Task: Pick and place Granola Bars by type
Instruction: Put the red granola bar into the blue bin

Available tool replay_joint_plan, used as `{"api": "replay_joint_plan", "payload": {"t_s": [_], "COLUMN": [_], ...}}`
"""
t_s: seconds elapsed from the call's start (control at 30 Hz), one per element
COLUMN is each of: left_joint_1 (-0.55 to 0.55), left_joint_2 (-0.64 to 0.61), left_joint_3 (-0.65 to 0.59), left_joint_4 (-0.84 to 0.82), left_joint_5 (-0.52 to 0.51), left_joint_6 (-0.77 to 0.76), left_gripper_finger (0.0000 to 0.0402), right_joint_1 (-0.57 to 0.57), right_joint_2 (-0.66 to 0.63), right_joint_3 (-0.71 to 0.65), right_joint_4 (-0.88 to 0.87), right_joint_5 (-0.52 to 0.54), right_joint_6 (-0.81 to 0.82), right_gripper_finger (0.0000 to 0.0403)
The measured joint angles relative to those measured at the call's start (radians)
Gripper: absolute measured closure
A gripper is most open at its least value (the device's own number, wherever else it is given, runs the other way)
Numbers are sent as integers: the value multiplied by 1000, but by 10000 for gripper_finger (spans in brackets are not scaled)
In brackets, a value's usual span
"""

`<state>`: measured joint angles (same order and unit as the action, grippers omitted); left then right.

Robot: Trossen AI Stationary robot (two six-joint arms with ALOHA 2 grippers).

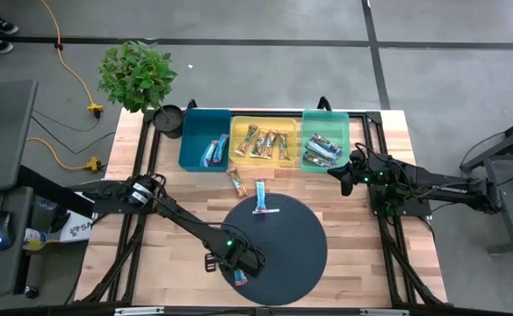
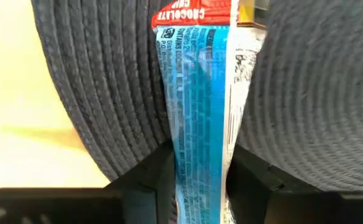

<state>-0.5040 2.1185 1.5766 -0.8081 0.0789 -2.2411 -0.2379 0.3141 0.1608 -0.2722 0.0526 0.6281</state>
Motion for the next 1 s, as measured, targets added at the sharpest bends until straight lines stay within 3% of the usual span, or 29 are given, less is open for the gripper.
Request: {"api": "replay_joint_plan", "payload": {"t_s": [0.7,1.0], "left_joint_1": [0,1], "left_joint_2": [-1,-4], "left_joint_3": [55,223], "left_joint_4": [-51,-316], "left_joint_5": [-51,-197], "left_joint_6": [11,20], "left_gripper_finger": [330,331], "right_joint_1": [0,0], "right_joint_2": [0,0], "right_joint_3": [0,0], "right_joint_4": [0,0], "right_joint_5": [0,0], "right_joint_6": [0,0], "right_gripper_finger": [402,402]}}
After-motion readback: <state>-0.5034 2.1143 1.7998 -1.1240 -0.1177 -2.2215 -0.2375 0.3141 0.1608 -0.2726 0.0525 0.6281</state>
